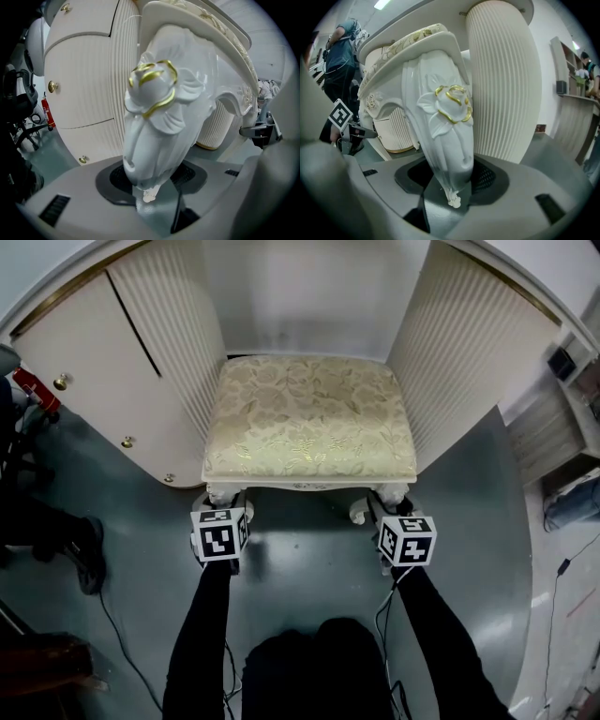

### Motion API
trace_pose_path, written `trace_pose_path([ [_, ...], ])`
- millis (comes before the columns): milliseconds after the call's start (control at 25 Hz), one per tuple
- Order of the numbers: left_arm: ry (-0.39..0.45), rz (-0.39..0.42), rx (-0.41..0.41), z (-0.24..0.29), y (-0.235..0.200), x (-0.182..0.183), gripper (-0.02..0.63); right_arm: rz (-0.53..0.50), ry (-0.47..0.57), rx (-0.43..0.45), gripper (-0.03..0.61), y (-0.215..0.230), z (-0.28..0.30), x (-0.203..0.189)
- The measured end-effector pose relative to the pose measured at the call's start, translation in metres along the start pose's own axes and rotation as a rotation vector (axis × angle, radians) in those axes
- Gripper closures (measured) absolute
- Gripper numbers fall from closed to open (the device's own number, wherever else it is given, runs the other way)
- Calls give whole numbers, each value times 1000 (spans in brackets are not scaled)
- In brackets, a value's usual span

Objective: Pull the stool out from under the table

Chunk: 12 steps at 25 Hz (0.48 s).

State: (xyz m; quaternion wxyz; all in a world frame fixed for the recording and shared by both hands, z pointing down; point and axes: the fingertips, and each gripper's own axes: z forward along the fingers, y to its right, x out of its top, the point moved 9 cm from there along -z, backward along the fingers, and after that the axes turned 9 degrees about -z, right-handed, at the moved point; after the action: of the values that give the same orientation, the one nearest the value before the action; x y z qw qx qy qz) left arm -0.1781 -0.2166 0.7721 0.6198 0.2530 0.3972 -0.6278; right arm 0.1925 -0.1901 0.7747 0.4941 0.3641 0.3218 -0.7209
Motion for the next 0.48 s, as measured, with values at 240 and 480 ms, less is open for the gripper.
trace_pose_path([
  [240,-20,-1,-3,-4,1,1,399,1,-18,13,364,0,-3,3],
  [480,-40,3,-2,-5,-1,4,399,12,-35,18,363,-2,-5,4],
])
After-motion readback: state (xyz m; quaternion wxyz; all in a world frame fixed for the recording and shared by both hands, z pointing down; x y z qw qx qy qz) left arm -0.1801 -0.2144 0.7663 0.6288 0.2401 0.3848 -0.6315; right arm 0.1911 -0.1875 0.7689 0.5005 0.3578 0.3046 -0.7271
